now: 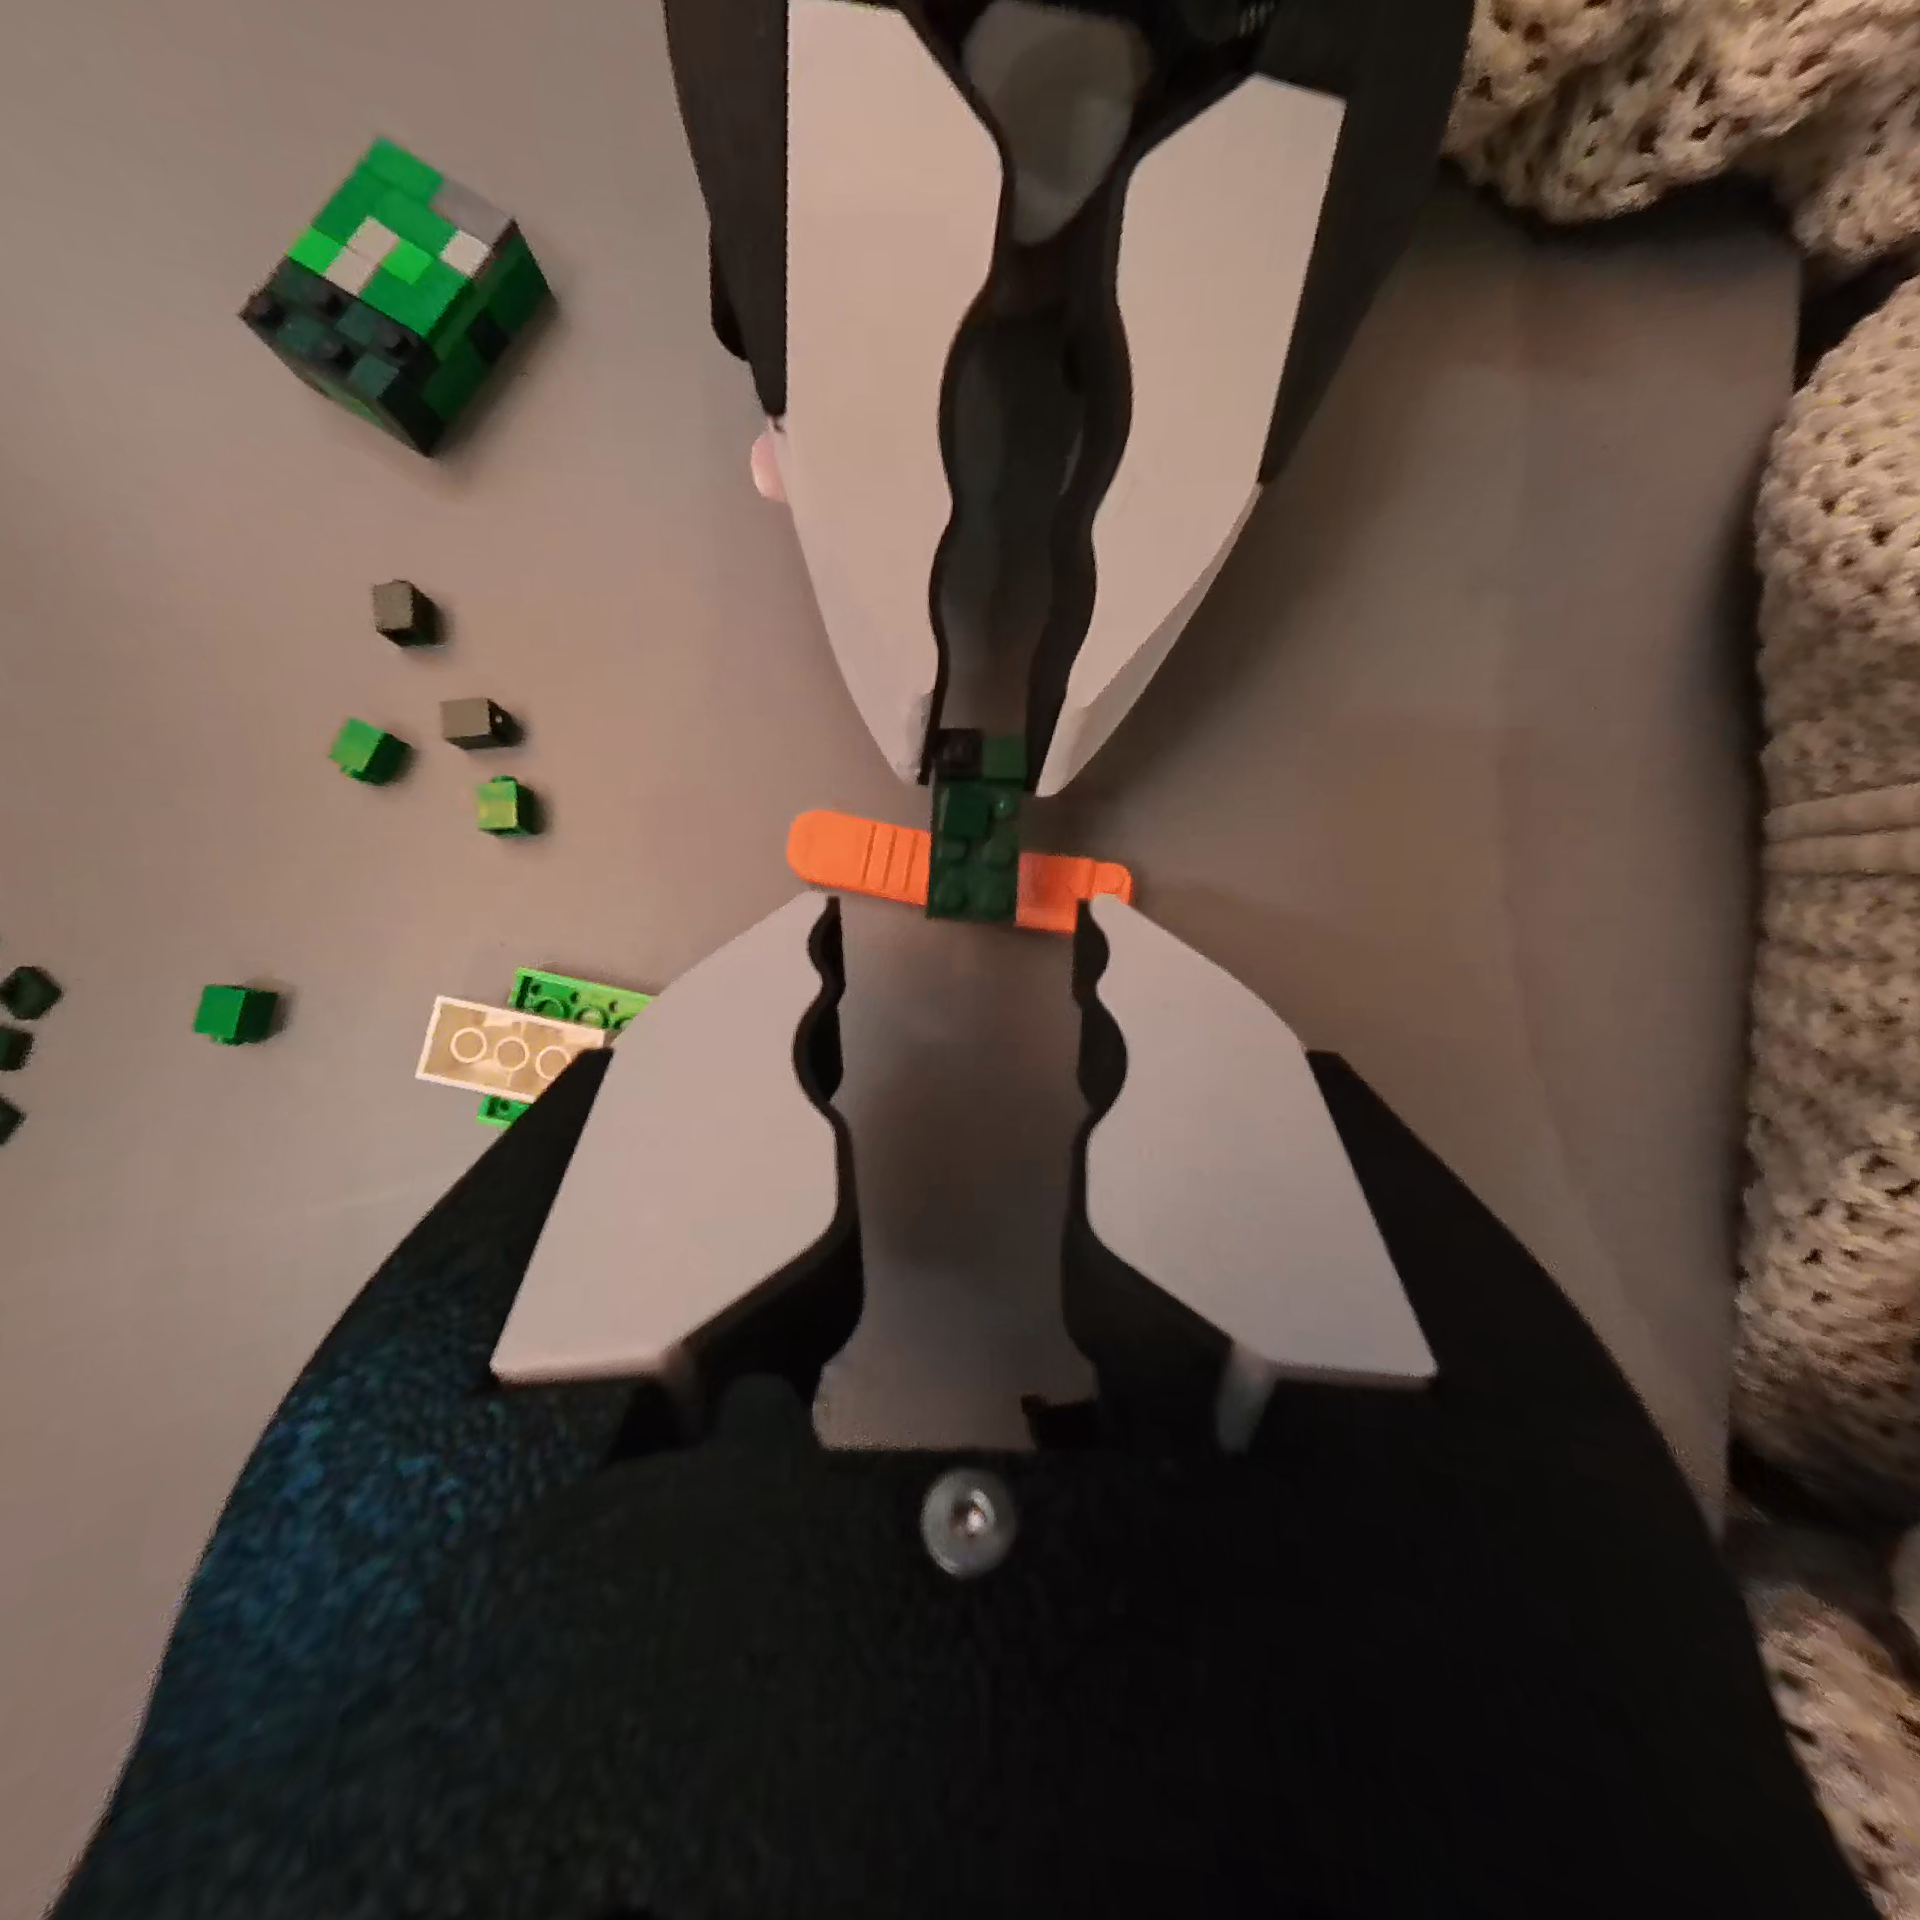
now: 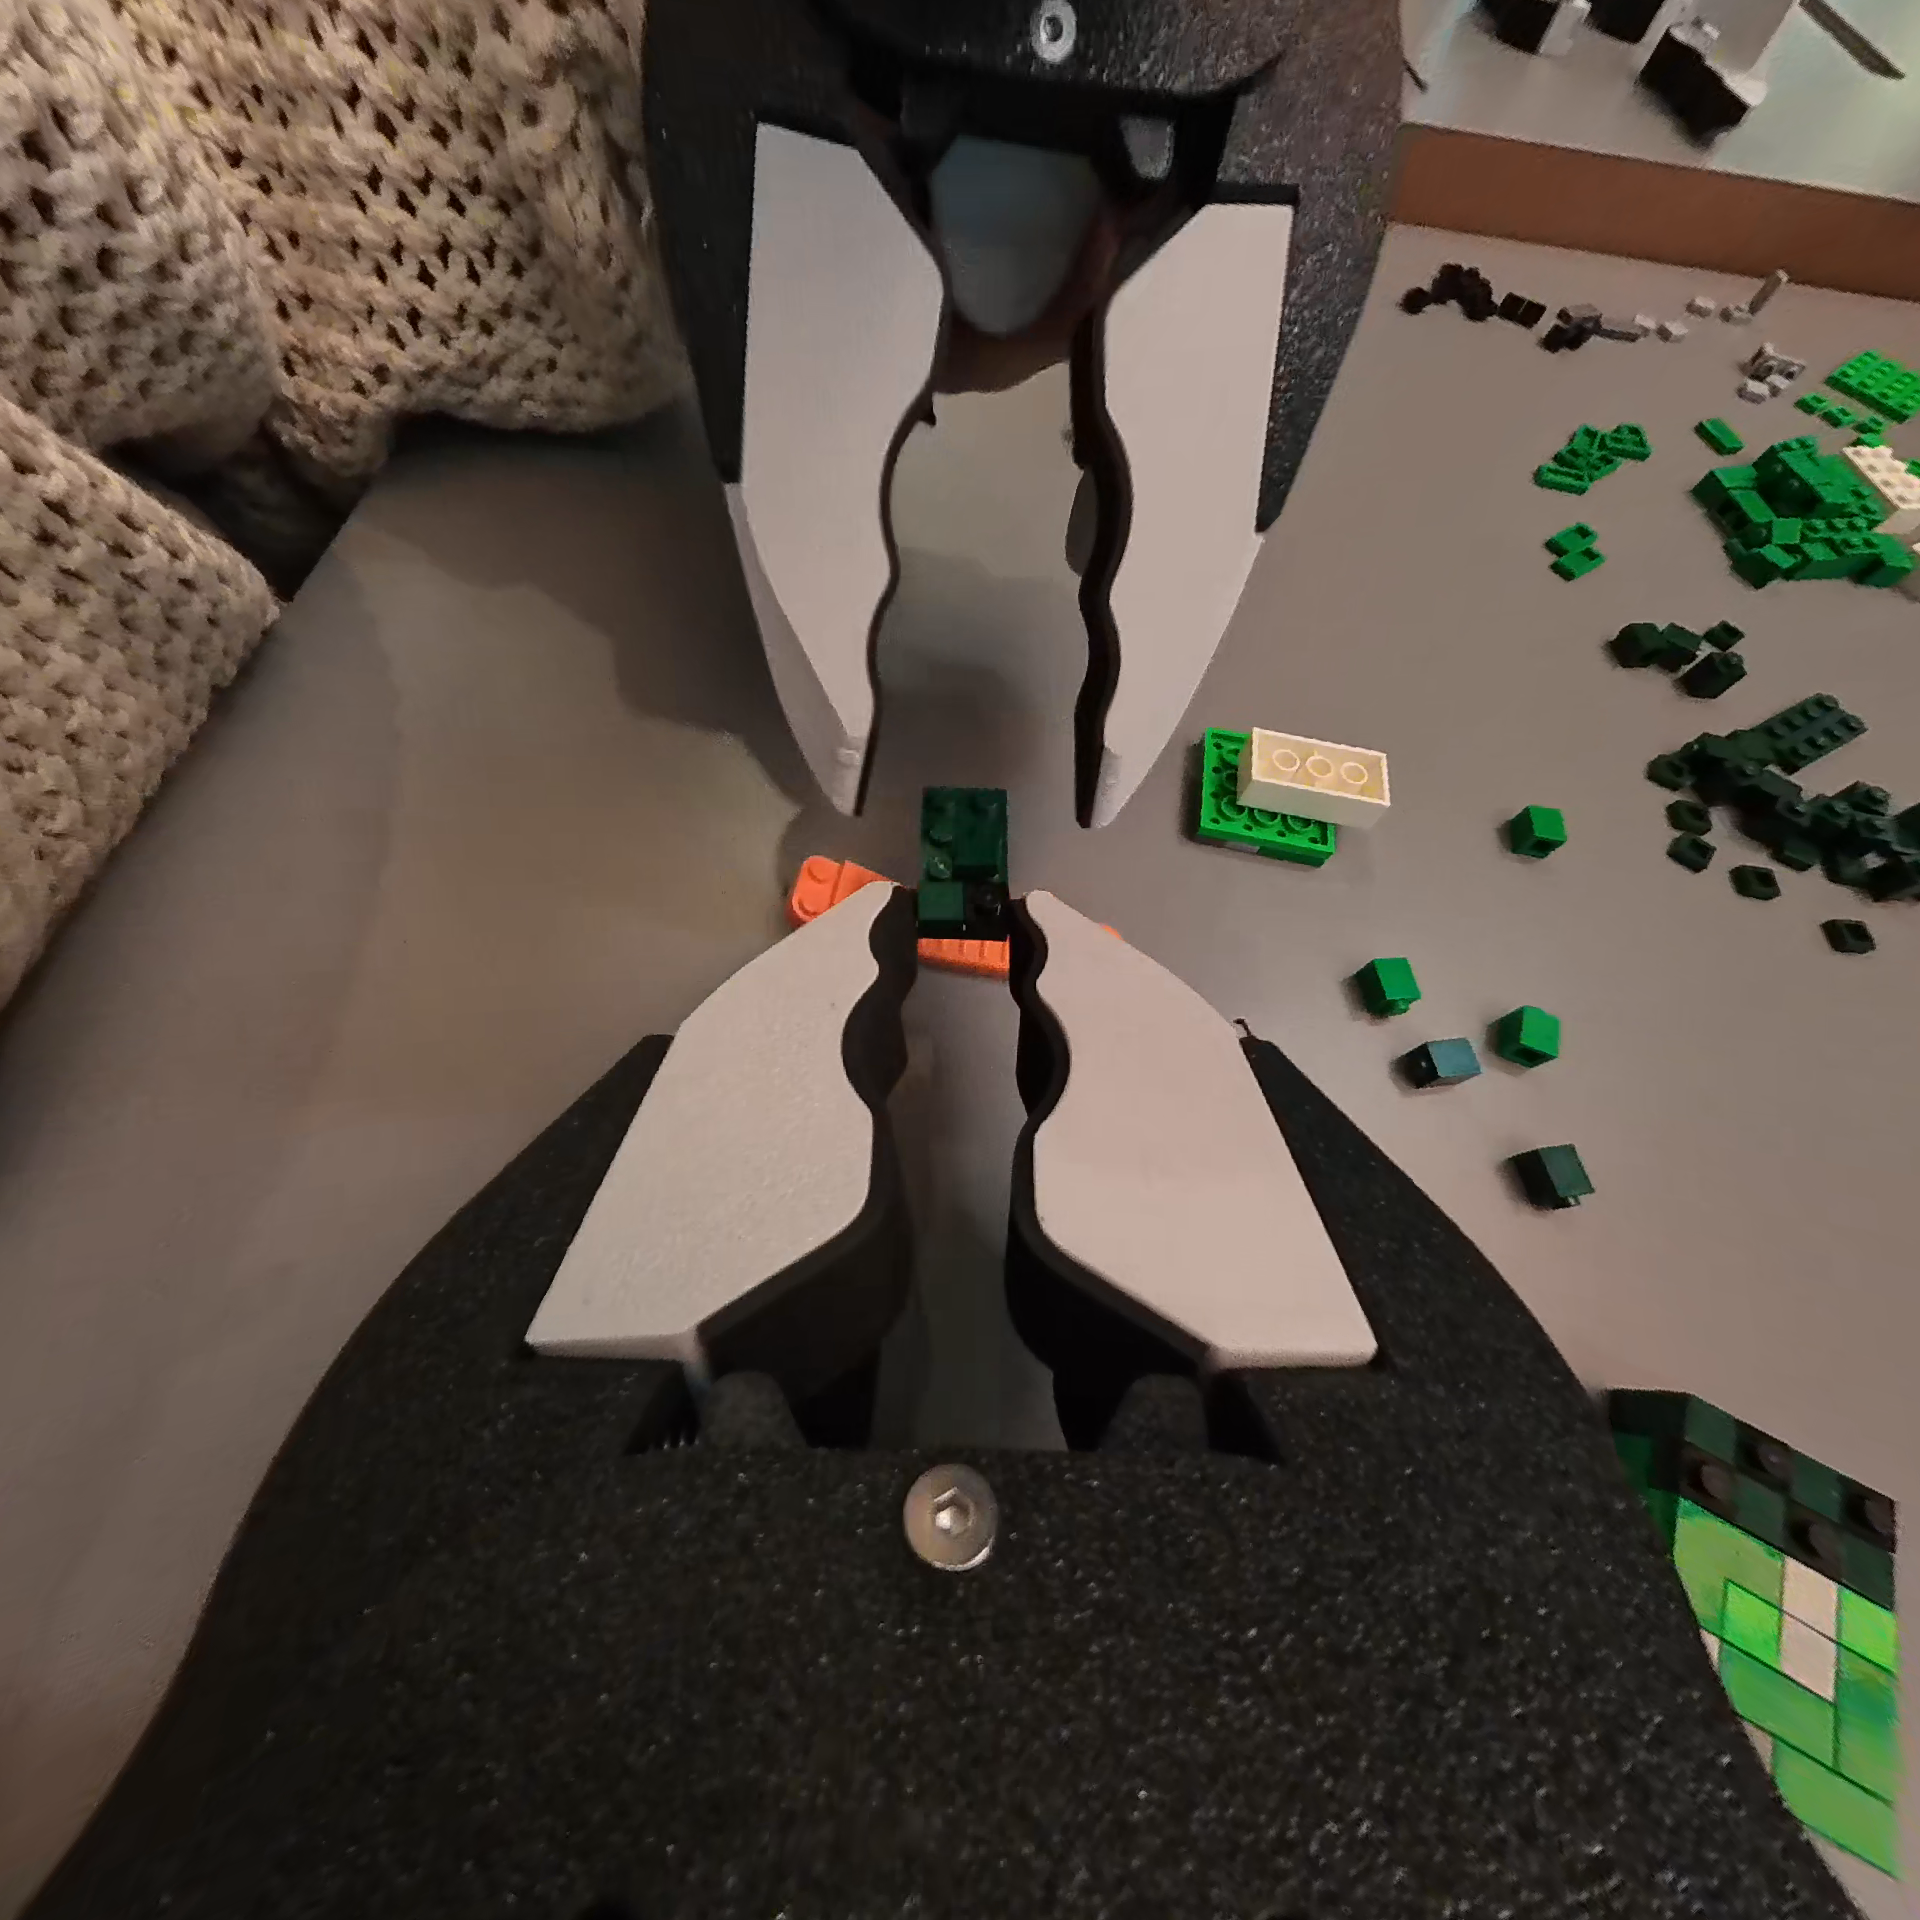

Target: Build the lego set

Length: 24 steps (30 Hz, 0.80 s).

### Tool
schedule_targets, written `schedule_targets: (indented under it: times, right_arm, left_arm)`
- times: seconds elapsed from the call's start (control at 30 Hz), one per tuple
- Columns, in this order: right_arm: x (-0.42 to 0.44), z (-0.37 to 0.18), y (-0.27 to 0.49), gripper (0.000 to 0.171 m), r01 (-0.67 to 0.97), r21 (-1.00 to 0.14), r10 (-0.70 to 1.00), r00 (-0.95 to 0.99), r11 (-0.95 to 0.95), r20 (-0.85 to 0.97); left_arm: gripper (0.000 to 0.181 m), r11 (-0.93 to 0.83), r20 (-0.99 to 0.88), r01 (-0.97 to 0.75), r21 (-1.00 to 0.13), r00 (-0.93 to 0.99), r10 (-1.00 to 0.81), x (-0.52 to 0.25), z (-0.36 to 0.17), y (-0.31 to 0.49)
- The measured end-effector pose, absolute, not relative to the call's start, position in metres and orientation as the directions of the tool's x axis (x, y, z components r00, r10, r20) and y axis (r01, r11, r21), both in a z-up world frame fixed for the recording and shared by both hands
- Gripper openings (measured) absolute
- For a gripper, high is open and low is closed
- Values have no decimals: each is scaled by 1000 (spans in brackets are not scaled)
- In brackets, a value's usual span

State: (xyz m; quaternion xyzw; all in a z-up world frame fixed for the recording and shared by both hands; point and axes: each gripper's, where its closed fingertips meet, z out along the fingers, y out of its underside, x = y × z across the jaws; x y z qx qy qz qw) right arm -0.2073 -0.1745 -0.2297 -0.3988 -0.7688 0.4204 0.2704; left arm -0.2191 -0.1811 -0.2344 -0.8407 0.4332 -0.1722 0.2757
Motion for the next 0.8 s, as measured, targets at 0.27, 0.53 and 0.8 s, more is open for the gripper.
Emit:
schedule_targets:
  times: [0.27,0.53,0.8]
  right_arm:
    - [-207,-224,-174,17,353,-883,840,-537,311,80]
    - [-208,-222,-176,16,339,-887,837,-540,312,88]
    - [-209,-223,-175,17,348,-884,843,-530,314,91]
  left_arm:
    - [32,-418,2,-637,-648,547,-837,-215,-233,-179]
    - [22,-394,-14,-659,-641,523,-852,-210,-234,-180]
    - [17,-389,-38,-675,-627,525,-850,-212,-235,-177]
